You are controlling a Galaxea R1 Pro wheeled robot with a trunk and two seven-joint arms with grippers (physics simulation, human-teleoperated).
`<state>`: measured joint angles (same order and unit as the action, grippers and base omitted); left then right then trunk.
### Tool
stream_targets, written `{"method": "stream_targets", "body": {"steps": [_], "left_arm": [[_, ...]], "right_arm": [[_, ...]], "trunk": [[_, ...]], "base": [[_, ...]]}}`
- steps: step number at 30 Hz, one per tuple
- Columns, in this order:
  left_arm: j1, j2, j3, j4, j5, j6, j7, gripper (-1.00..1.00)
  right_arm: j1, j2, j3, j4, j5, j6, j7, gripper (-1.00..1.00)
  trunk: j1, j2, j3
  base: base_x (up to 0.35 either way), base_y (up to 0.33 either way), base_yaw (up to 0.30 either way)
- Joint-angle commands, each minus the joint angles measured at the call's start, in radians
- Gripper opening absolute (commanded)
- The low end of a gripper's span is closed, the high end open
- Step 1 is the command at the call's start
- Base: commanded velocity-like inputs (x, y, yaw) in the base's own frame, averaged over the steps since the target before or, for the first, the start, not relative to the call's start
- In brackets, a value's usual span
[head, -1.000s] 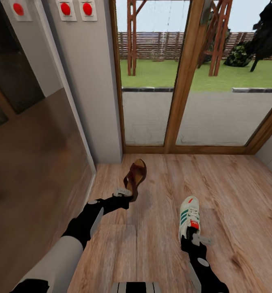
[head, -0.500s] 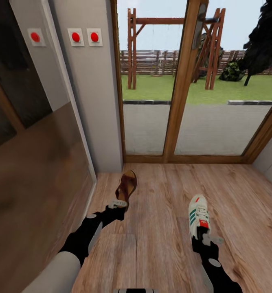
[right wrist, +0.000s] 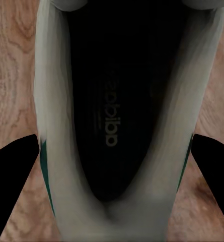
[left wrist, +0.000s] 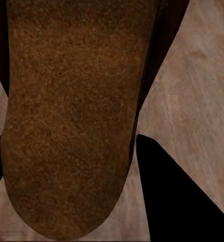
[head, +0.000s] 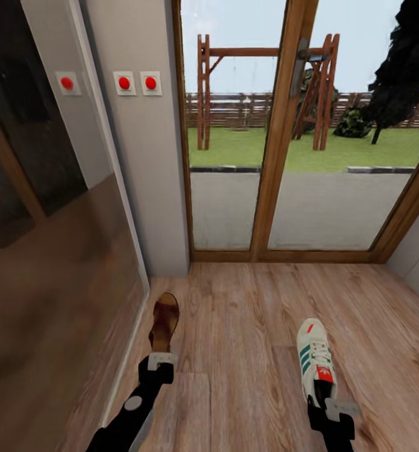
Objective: Pick up the two gym shoes and the two sandals from the corridor floor and place them onto the hallstand (shoe rack) in the corridor, making sure they are on the rack and not on the floor. Arrange them so the two gym shoes are next to each other and the two sandals are next to each other.
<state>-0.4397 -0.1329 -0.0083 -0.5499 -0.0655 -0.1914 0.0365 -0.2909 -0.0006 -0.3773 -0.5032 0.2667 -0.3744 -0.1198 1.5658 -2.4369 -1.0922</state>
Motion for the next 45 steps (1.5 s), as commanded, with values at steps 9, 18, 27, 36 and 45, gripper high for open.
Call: {"method": "stream_targets", "body": {"steps": [9, 18, 27, 36, 45], "left_arm": [[0.01, 0.014, -0.002, 0.083, -0.005, -0.097, 0.082, -1.0], [0.011, 0.019, -0.004, 0.088, -0.004, -0.116, 0.087, -1.0], [0.013, 0.017, -0.007, 0.095, -0.007, -0.12, 0.088, -1.0], [0.023, 0.015, -0.01, 0.092, -0.008, -0.12, 0.088, -1.0], [0.024, 0.015, -0.01, 0.089, -0.007, -0.12, 0.088, -1.0]], "right_arm": [[0.016, -0.009, -0.007, 0.0, 0.009, -0.023, 0.169, -1.0], [0.02, -0.019, -0.011, 0.004, 0.007, -0.026, 0.211, -1.0], [0.028, -0.019, -0.011, 0.007, 0.005, -0.026, 0.212, -1.0], [0.029, -0.018, -0.012, 0.007, 0.004, -0.025, 0.212, -1.0], [0.029, -0.017, -0.012, 0.007, 0.003, -0.024, 0.211, -1.0]], "trunk": [[-0.035, 0.063, 0.042], [-0.058, 0.105, 0.075], [-0.058, 0.105, 0.089], [-0.058, 0.105, 0.094], [-0.058, 0.105, 0.094]], "base": [[0.0, 0.0, 0.0], [0.0, 0.0, 0.0], [-0.003, -0.014, 0.0], [-0.088, -0.205, 0.0], [-0.185, -0.228, -0.138]]}}
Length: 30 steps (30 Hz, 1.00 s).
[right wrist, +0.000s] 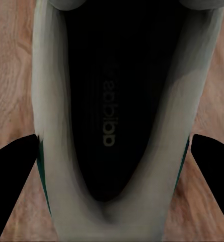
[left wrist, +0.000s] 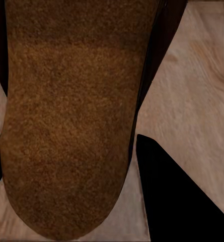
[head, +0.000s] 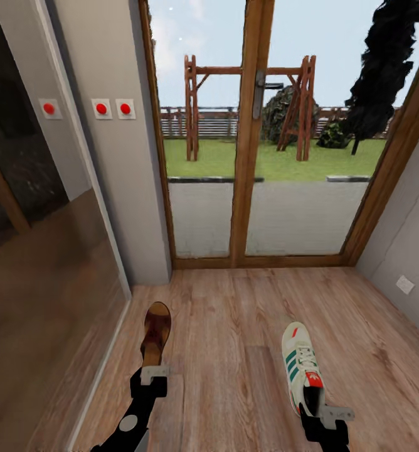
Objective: Pick up the two gym shoes and the two sandals from the corridor floor and place them onto the hallstand (shoe rack) in the corridor, making sure they are on the rack and not on the floor. Arrange them so the two gym shoes are next to each other and the two sandals are next to each other.
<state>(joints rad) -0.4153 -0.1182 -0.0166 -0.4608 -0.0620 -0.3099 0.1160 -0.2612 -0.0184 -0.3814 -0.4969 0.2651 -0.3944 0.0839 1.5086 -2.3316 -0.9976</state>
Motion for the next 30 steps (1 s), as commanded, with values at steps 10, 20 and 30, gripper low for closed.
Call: {"method": "stream_targets", "body": {"steps": [10, 20, 30], "left_arm": [[0.0, 0.0, 0.0, 0.001, -0.009, -0.001, 0.008, -1.0], [0.056, 0.013, 0.003, 0.001, -0.011, -0.024, 0.008, -1.0], [0.1, 0.047, 0.093, 0.072, -0.008, -0.117, 0.023, -1.0]], "right_arm": [[-0.001, 0.004, -0.008, 0.002, 0.005, -0.004, 0.008, -1.0], [-0.001, 0.004, -0.008, 0.037, 0.004, -0.004, 0.008, -1.0], [-0.001, 0.003, -0.008, 0.095, 0.005, -0.048, 0.008, -1.0]], "trunk": [[-0.001, 0.0, -0.001], [-0.001, 0.0, -0.001], [-0.001, 0.0, -0.001]], "base": [[-0.23, -0.199, -0.262], [-0.061, -0.046, -0.295], [-0.001, -0.001, -0.3]]}}
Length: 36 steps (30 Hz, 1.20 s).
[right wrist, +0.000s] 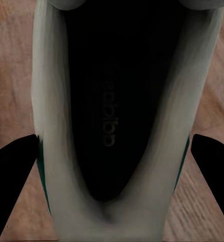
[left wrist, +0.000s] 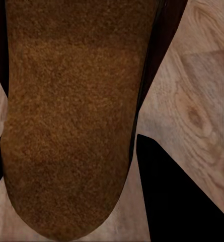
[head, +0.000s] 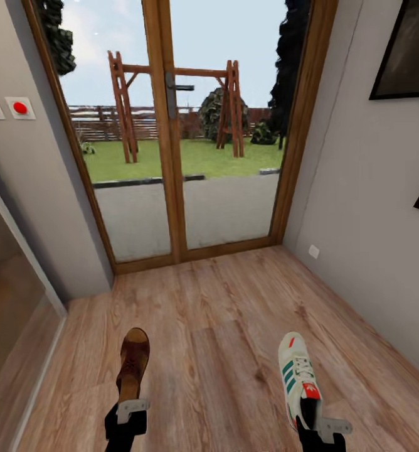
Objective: Pick up the two gym shoes and the two sandals from the corridor floor and place them onto the hallstand (shoe rack) in the corridor, making sure they are on the rack and not on the floor. Arrange them so the two gym shoes are next to each other and the two sandals are next to each other.
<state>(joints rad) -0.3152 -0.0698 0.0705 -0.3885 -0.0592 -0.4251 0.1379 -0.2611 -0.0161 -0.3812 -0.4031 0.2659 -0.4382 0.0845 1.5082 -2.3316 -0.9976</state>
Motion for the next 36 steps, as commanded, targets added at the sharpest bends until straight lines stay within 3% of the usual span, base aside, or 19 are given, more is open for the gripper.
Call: {"method": "stream_targets", "body": {"steps": [1, 36], "left_arm": [[0.0, 0.0, 0.008, 0.004, -0.01, -0.003, 0.001, -1.0], [0.002, 0.001, 0.015, 0.021, -0.012, -0.015, -0.011, -1.0]], "right_arm": [[-0.001, 0.001, -0.008, 0.002, 0.004, -0.005, 0.008, -1.0], [-0.001, 0.004, -0.008, 0.006, 0.003, -0.01, 0.008, -1.0]], "trunk": [[0.0, 0.0, -0.001], [0.0, 0.0, -0.001]], "base": [[0.0, 0.0, -0.3], [0.0, 0.0, -0.3]]}}
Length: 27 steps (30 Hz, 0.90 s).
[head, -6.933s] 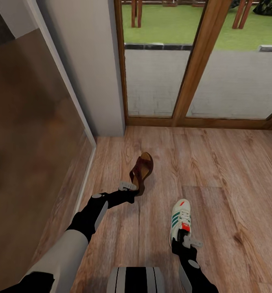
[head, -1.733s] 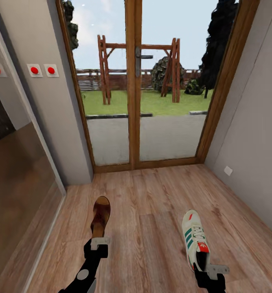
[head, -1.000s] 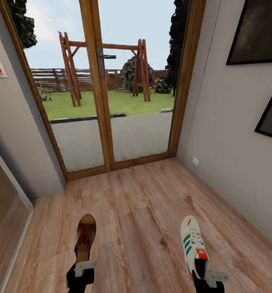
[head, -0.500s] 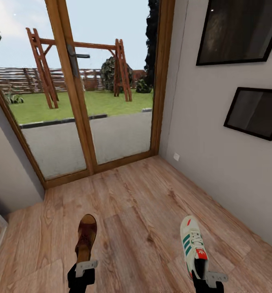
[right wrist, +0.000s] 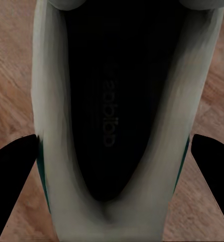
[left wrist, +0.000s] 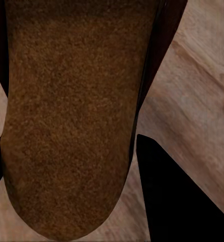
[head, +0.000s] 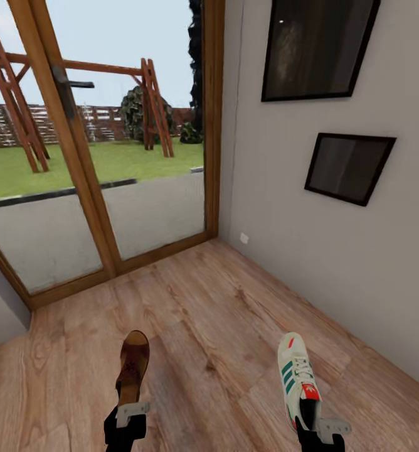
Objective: Pick up the two gym shoes and the two sandals from the corridor floor and place them onto the hallstand (shoe rack) in the corridor, making sure they are on the rack and not on the floor. Arrange them so the two gym shoes are next to each other and the two sandals are next to each other.
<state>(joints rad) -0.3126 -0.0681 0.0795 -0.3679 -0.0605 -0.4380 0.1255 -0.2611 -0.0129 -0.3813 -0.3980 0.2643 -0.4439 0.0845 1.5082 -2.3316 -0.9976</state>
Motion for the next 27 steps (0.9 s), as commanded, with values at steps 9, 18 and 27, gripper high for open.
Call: {"method": "stream_targets", "body": {"steps": [9, 18, 27], "left_arm": [[0.001, -0.001, 0.006, 0.0, -0.011, -0.004, 0.001, -1.0], [0.002, -0.001, 0.008, 0.0, -0.011, -0.002, 0.002, -1.0], [0.002, -0.001, 0.007, 0.001, -0.01, -0.002, 0.002, -1.0]], "right_arm": [[-0.001, 0.001, -0.008, 0.001, 0.004, -0.004, 0.008, -1.0], [-0.001, 0.001, -0.008, 0.002, 0.004, -0.004, 0.008, -1.0], [-0.001, 0.001, -0.008, 0.002, 0.004, -0.004, 0.008, -1.0]], "trunk": [[0.0, 0.0, -0.001], [0.0, 0.0, -0.001], [0.0, 0.0, -0.001]], "base": [[-0.002, -0.15, -0.3], [-0.182, -0.198, -0.3], [-0.048, -0.032, -0.3]]}}
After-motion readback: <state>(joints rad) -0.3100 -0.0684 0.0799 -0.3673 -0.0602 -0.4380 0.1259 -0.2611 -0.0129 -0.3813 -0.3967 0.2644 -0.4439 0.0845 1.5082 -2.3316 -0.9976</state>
